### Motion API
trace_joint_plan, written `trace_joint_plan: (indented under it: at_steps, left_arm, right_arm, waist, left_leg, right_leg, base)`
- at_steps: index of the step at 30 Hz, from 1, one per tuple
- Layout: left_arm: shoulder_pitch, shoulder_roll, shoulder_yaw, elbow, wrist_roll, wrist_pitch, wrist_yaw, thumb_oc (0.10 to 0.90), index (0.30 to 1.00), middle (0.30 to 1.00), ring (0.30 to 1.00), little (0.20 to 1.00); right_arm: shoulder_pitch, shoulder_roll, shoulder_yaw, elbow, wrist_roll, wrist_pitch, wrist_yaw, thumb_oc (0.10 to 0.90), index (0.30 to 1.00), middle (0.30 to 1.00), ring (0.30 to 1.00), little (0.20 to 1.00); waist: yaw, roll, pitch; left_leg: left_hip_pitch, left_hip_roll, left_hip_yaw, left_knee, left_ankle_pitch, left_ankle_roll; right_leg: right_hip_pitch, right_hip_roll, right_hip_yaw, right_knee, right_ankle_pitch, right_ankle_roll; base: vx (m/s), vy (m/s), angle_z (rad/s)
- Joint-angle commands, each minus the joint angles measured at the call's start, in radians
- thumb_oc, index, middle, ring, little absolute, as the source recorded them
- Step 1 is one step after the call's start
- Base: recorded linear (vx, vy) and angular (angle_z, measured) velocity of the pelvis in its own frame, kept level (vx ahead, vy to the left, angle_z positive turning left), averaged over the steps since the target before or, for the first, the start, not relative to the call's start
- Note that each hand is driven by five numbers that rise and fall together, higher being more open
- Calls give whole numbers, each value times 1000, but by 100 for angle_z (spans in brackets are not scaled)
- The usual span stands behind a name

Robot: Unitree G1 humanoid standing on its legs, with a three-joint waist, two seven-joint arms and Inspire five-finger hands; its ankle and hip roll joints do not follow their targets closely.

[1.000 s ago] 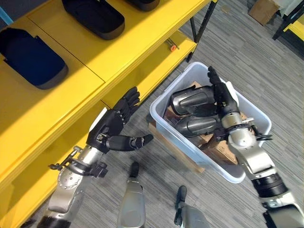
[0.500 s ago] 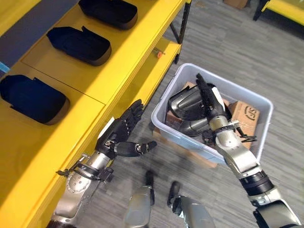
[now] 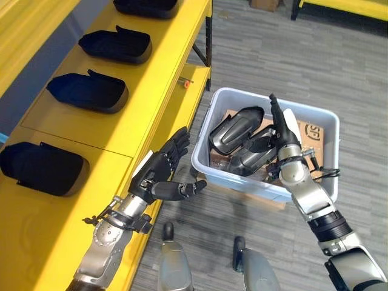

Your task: Move parts from the plastic box to the shelf.

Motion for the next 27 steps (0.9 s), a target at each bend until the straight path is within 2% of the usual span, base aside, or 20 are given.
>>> trace_joint_plan:
  at_steps: [1, 5, 9, 14, 21, 27]
  left_arm:
    - [4, -27, 4, -134, -76, -86, 27, 900, 1000, 1000, 1000, 1000]
    - [-23, -18, -36, -140, -74, -120, 46, 900, 1000, 1000, 1000, 1000]
    - [-46, -10, -43, -156, -58, -133, 78, 900, 1000, 1000, 1000, 1000]
    - [-47, -8, -18, -172, -62, -122, 60, 900, 1000, 1000, 1000, 1000]
    - [-55, -12, 1, -184, -75, -97, 39, 900, 1000, 1000, 1000, 1000]
    - [-59, -16, 13, -198, -80, -95, 53, 900, 1000, 1000, 1000, 1000]
  right_arm:
    - [-148, -34, -4, -53, -127, -61, 11, 900, 1000, 1000, 1000, 1000]
    - [-160, -61, -13, -54, -157, -61, -10, 900, 1000, 1000, 1000, 1000]
    - [-166, -60, -26, -62, -139, -40, -36, 900, 1000, 1000, 1000, 1000]
    - [-184, -41, -36, -36, -179, -5, -59, 900, 1000, 1000, 1000, 1000]
    - [-229, -19, -45, 41, -148, 38, -145, 900, 1000, 1000, 1000, 1000]
    - [-265, -30, -77, 121, -108, -34, -188, 900, 1000, 1000, 1000, 1000]
  waist:
    - [5, 25, -88]
    - [3, 28, -79]
    - [9, 21, -73]
    - [32, 22, -68]
    - [61, 31, -61]
    - [75, 58, -44]
  left_leg:
    - [0, -20, -1, -7, 12, 15]
    - [-9, -77, 7, -27, -10, 23]
    - [-23, -113, 26, -27, -33, 41]
    - [-34, -138, 35, -26, -43, 55]
    - [-49, -149, 41, -39, -37, 57]
    - [-70, -173, 31, -38, -37, 62]
  right_leg:
    - [34, 41, -106, -2, -71, -71]
    - [29, -5, -114, -98, 1, -20]
    - [43, -41, -140, -183, 47, 4]
    - [79, -58, -167, -247, 76, 16]
    - [112, -71, -193, -305, 99, 25]
    - [115, -88, -199, -319, 108, 25]
  base:
    - [-36, 354, -30]
    - [-101, 243, 6]
    - [-73, 119, 5]
    - [-27, 48, 6]
    - [-12, 7, 2]
    - [-19, 37, 3]
